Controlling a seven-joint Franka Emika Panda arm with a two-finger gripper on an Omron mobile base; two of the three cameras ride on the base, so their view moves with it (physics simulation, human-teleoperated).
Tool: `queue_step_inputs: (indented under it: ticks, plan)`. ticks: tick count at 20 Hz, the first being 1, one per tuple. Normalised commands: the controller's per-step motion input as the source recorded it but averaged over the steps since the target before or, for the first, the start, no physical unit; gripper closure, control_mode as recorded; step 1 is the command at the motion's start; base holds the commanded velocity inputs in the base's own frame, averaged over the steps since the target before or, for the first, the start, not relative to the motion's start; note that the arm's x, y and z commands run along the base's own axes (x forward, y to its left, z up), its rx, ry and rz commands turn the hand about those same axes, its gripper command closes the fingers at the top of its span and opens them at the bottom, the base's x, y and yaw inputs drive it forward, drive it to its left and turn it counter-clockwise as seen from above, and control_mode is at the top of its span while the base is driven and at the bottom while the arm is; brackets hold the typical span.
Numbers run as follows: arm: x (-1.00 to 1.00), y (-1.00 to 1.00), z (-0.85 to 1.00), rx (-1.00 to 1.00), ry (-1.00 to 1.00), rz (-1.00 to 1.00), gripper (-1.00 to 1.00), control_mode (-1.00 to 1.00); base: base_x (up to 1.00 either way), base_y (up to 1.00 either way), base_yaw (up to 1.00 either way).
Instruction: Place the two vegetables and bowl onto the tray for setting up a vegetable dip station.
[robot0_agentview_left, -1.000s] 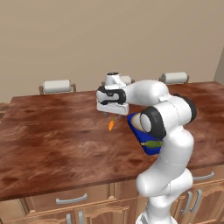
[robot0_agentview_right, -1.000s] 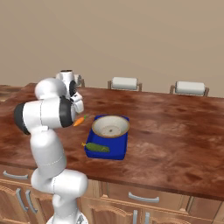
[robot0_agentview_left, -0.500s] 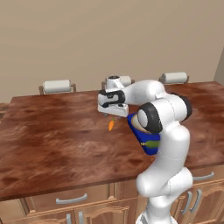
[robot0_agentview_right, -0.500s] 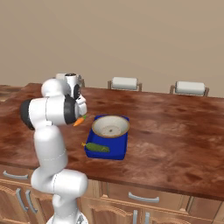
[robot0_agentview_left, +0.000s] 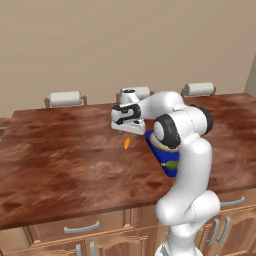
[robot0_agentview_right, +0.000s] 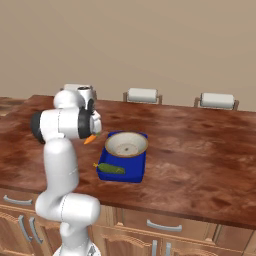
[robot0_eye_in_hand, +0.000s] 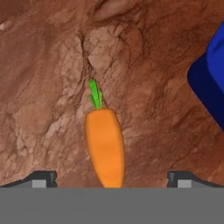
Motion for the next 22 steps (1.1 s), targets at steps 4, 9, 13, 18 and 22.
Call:
queue_step_inputs:
  ticks: [4, 9, 13, 18, 22]
  plan:
    - [0.18, 0.00, -0.25, 0.00, 0.00, -0.02, -1.00, -1.00, 0.00, 0.00, 0.00]
    - [0.07, 0.00, -0.19, 0.00, 0.00, -0.02, -1.00, -1.00, 0.00, 0.00, 0.00]
    - [0.00, 0.00, -0.18, 0.00, 0.00, -0.03, -1.00, -1.00, 0.00, 0.00, 0.00]
    - [0.00, 0.01, -0.16, 0.00, 0.00, -0.04, -1.00, -1.00, 0.00, 0.00, 0.00]
    - [0.00, 0.00, -0.17, 0.00, 0.00, -0.05, -1.00, -1.00, 0.00, 0.00, 0.00]
